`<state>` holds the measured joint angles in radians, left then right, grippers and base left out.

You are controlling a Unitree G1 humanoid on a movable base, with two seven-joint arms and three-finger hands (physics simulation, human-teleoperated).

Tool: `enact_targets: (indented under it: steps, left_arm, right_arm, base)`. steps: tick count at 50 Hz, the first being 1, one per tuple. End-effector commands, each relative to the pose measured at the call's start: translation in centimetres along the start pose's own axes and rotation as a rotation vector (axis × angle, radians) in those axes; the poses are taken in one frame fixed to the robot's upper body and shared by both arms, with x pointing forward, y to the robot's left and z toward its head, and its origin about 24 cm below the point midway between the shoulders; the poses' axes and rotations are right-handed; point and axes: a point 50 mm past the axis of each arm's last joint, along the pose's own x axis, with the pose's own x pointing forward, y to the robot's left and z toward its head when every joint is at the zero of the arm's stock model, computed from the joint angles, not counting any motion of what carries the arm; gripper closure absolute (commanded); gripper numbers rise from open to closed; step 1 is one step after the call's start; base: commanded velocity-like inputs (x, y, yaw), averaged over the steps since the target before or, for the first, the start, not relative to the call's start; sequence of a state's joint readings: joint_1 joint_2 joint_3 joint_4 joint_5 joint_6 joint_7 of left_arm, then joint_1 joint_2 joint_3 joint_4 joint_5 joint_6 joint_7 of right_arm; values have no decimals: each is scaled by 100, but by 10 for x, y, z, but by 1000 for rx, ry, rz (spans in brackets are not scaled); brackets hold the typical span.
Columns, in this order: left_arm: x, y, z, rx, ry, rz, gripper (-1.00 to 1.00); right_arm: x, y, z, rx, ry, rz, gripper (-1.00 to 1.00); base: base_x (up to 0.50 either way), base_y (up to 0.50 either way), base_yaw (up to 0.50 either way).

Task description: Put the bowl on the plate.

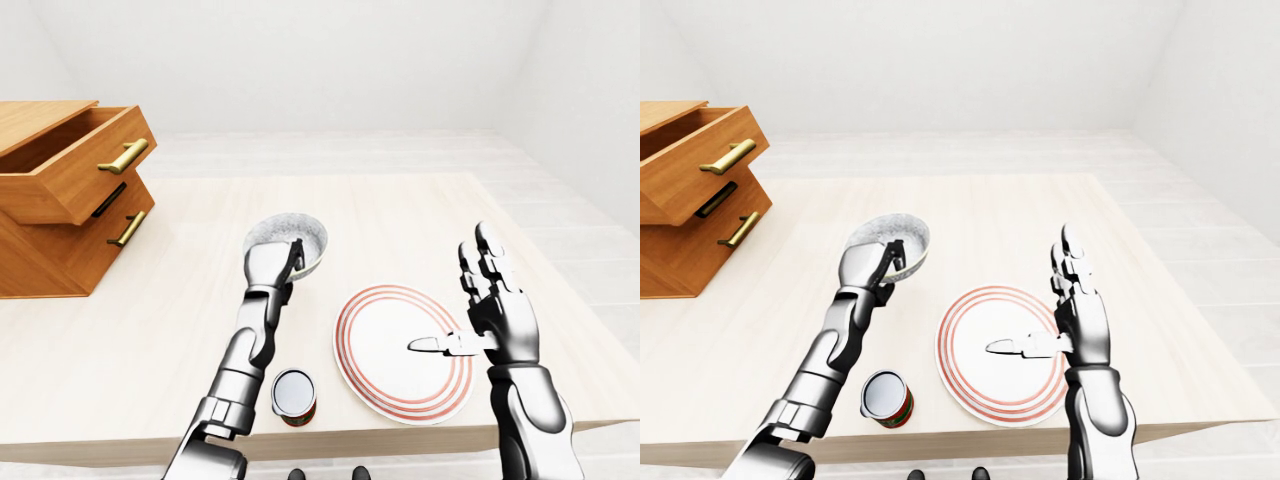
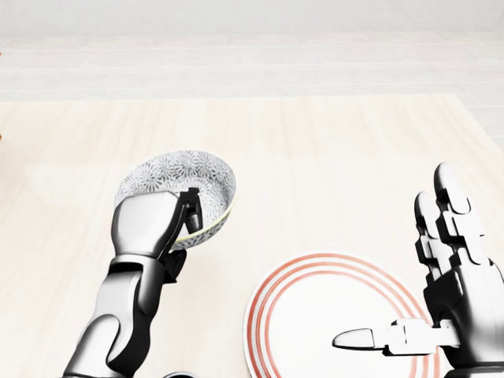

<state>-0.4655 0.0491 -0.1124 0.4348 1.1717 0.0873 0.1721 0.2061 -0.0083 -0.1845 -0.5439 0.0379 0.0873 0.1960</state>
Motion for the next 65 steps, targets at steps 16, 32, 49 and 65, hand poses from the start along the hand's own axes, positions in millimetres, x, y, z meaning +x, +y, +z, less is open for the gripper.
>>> enact_targets:
  steps: [16, 32, 49, 65]
  left_arm:
    - [-65, 6, 49, -49, -138, 40, 100]
    - [-83, -4, 71, -60, -195, 32, 100]
    - [-73, -9, 67, -39, -181, 58, 100]
    - [-87, -12, 98, -60, -265, 56, 100]
  right_arm:
    - [-1, -6, -3, 4, 11, -22, -100]
    - [-4, -10, -10, 13, 43, -27, -100]
    - [-3, -14, -18, 22, 65, -35, -100]
    - [-8, -18, -13, 20, 57, -46, -100]
  base:
    - [0, 0, 0]
    - [0, 0, 0]
    - [0, 0, 0]
    - [0, 0, 0]
